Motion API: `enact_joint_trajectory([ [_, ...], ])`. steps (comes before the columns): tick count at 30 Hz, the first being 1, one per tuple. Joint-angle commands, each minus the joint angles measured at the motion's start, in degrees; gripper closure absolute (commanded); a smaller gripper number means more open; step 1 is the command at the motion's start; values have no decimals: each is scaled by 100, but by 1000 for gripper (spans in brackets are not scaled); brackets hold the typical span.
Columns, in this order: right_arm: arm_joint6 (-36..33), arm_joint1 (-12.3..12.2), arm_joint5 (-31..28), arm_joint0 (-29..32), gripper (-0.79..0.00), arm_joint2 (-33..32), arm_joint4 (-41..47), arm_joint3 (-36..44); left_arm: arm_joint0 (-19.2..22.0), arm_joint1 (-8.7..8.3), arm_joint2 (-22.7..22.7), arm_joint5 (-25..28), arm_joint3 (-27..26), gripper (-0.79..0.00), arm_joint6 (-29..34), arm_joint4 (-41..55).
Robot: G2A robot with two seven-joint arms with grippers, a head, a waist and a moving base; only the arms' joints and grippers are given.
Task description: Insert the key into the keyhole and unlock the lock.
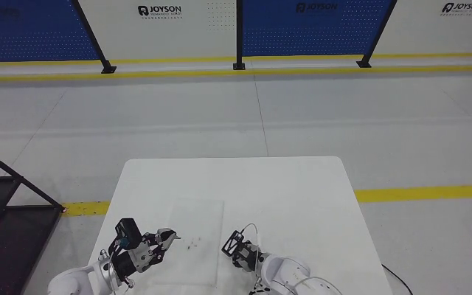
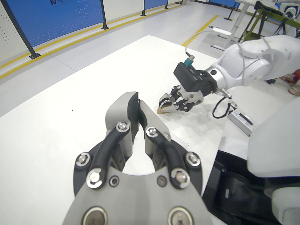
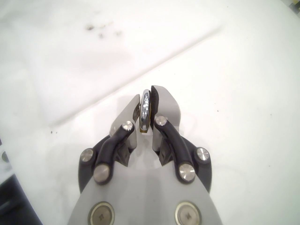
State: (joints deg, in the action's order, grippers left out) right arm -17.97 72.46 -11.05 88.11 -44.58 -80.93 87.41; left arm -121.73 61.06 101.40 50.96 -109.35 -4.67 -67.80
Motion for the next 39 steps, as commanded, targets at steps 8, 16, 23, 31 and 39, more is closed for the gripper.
enact_joint_trajectory([
  [8,807,-206,-1258,191,0,-691,794,335,140,1,-110,-59,22,0,22,332],
  [16,1950,-388,-2441,415,0,-1281,1230,444,456,-23,-278,30,141,0,454,1148],
  [23,2905,-480,-3823,337,0,-1473,1558,246,693,-33,-548,161,203,0,675,1971],
  [31,3723,-474,-4572,118,0,-1415,1715,-99,982,-8,-1057,160,293,0,705,2783],
  [39,4316,-416,-4507,92,0,-1280,1958,-128,1114,19,-1375,242,361,0,544,3394],
])
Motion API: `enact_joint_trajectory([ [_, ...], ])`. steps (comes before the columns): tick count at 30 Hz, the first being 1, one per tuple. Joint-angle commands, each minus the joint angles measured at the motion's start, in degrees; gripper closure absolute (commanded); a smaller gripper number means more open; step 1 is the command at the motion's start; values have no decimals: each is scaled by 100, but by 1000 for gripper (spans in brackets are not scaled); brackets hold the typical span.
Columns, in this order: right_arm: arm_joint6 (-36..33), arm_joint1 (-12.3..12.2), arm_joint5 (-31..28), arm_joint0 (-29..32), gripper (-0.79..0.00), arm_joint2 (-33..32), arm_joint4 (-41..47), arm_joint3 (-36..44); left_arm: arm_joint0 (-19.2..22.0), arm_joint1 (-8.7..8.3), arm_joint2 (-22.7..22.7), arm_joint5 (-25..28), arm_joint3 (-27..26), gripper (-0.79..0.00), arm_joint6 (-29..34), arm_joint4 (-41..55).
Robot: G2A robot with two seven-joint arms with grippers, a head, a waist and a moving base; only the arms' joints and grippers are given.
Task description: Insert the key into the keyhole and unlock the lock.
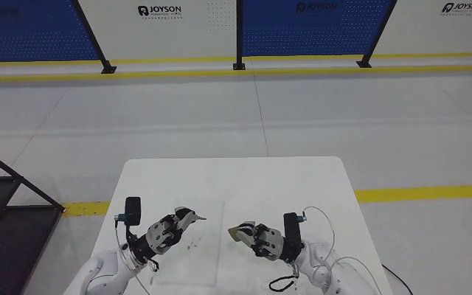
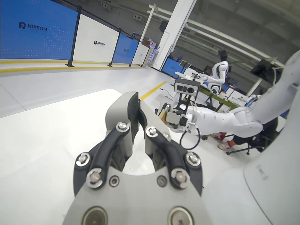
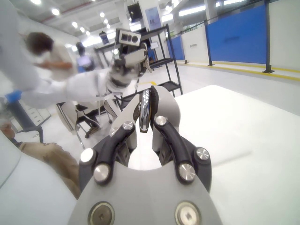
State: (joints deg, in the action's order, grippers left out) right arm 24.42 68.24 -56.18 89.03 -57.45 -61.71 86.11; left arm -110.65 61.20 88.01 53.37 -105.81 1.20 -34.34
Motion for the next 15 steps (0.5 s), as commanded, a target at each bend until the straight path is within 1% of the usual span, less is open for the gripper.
enact_joint_trajectory([
  [1,132,10,17,-2,0,9,63,-7,15,10,-64,1,14,0,-69,66],
  [6,302,26,-57,-29,0,15,325,-37,60,44,-192,21,68,0,-339,156],
  [10,139,24,-142,-106,0,32,396,-70,119,74,-253,41,154,0,-572,126],
  [15,139,24,-142,-106,0,32,396,-70,122,76,-253,32,155,0,-580,95],
])
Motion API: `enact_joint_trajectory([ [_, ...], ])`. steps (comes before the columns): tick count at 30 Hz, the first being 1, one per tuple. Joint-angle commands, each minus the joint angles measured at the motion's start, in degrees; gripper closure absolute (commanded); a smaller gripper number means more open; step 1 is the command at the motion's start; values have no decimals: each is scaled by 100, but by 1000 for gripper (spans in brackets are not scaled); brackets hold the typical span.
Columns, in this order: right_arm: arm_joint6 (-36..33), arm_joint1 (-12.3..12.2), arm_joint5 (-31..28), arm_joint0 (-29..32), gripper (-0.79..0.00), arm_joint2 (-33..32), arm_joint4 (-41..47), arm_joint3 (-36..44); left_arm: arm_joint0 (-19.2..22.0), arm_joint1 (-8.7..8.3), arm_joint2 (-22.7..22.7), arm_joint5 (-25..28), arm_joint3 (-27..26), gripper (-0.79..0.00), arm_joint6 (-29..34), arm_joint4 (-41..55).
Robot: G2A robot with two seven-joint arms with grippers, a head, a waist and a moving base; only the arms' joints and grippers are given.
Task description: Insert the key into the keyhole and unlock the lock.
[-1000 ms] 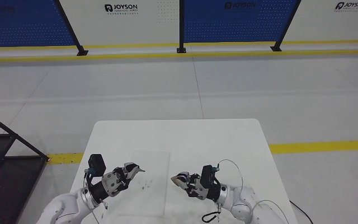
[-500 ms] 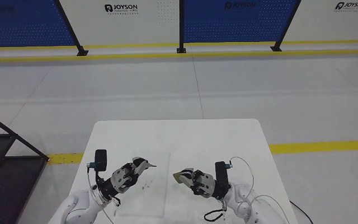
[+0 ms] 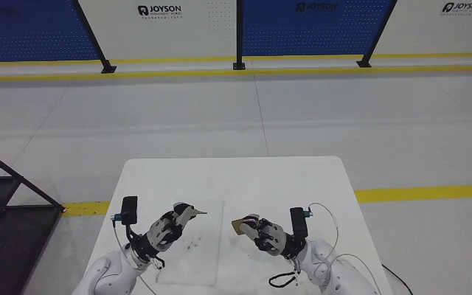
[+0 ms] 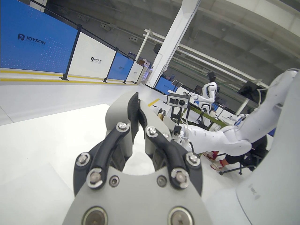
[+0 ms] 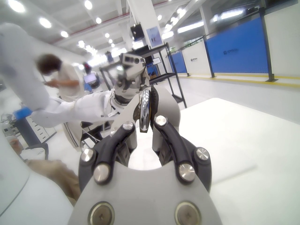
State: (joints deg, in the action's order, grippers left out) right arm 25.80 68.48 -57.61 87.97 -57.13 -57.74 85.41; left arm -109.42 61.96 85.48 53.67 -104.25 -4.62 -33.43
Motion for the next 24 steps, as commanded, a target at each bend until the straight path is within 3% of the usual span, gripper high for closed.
enact_joint_trajectory([
  [1,1,0,1,0,0,0,-1,1,-1,0,0,2,-1,0,2,4],
  [19,4,2,23,4,0,1,24,11,19,7,-34,-54,-37,0,-12,35],
  [24,251,40,-39,-24,0,217,641,132,30,24,-216,360,60,0,-109,290],
])
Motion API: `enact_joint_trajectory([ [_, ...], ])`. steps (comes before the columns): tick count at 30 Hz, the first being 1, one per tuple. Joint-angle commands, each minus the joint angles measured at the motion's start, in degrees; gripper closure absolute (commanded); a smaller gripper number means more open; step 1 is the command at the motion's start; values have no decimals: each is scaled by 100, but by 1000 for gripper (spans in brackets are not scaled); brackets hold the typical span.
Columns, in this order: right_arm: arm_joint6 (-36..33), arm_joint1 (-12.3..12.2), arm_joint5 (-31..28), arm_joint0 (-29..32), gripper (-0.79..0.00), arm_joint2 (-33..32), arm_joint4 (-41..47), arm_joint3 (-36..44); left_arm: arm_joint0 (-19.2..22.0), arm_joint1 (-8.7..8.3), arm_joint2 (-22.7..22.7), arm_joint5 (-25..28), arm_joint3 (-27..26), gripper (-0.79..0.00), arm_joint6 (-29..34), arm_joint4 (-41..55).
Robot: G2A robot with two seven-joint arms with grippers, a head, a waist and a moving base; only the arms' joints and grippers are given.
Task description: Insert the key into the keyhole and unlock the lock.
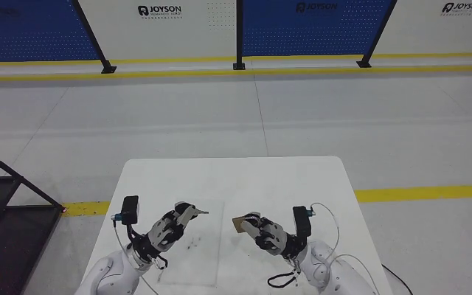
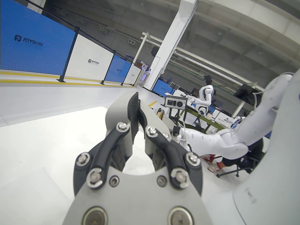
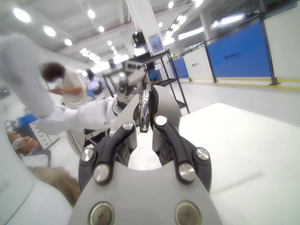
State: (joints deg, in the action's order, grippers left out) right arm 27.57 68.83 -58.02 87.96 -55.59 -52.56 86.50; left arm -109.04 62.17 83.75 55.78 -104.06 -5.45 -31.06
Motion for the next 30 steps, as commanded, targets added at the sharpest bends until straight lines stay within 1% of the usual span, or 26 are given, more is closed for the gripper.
enact_joint_trajectory([
  [1,196,13,2,-45,0,146,235,53,-7,7,-77,222,71,0,-72,92],
  [5,910,45,2,-186,0,456,391,44,36,27,-381,222,7,0,-447,267],
  [8,1396,75,2,-381,0,719,288,-114,180,44,-565,222,28,0,-930,238],
  [11,1871,96,2,-591,0,968,185,-330,350,50,-836,222,144,0,-1267,120],
  [13,1872,115,2,-691,0,1042,285,-398,457,49,-1014,222,194,0,-1509,46],
  [18,1872,170,2,-759,0,1076,402,-499,666,8,-1335,222,386,0,-1821,-255],
  [23,1872,185,2,-751,0,1051,427,-503,832,-8,-1544,222,544,0,-2186,-582],
  [30,1872,185,2,-751,0,1051,427,-503,1006,11,-1768,222,725,0,-2790,-1075],
])
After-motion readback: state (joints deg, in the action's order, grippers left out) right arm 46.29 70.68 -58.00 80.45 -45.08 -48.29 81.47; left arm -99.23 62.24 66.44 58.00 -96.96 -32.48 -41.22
